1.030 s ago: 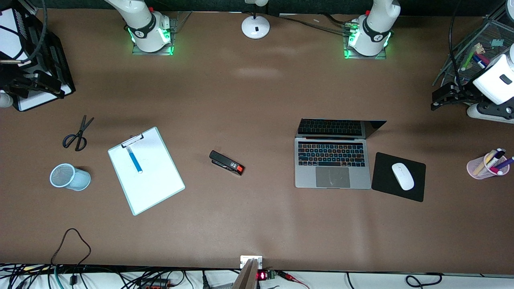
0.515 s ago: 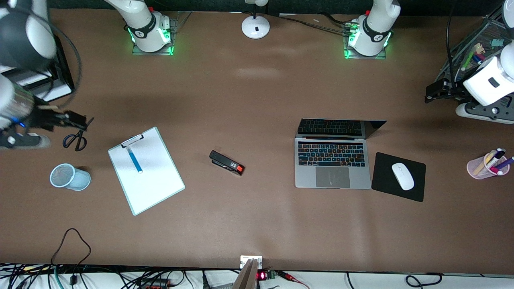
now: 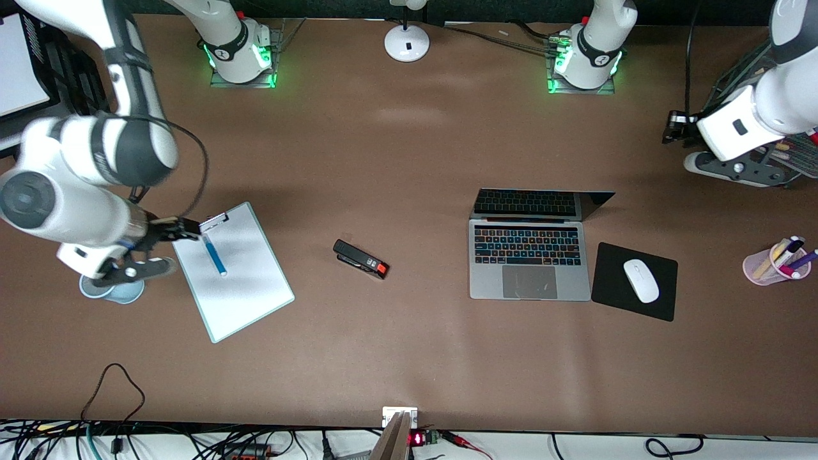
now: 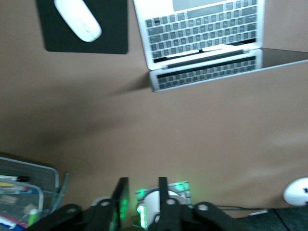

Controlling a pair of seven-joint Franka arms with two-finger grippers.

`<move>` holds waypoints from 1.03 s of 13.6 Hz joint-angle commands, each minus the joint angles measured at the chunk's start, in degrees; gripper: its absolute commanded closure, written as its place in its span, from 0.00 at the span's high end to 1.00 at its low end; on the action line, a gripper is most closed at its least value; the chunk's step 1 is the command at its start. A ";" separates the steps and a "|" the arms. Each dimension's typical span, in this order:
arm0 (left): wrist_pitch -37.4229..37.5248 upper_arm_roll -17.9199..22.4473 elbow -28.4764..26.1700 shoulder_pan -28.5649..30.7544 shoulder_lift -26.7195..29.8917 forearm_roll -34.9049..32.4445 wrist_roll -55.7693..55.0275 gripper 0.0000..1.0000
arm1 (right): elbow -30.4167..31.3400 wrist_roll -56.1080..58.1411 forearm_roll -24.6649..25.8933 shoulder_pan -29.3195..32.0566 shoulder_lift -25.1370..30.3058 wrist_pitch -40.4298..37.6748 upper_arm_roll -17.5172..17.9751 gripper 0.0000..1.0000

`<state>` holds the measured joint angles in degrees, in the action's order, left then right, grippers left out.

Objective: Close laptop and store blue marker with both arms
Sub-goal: 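Reach the right gripper to the blue marker while the left gripper reaches the laptop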

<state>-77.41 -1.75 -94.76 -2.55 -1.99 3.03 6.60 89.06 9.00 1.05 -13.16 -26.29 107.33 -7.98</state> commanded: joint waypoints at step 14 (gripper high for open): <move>-52.72 -12.93 -32.95 0.09 -0.99 9.45 -12.84 0.00 | 1.45 18.77 -2.62 2.43 -12.20 16.24 -0.19 1.00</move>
<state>-125.81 -14.31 -127.83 -2.93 -1.97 12.26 -6.58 89.26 25.85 0.33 -11.35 -38.43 121.47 -8.42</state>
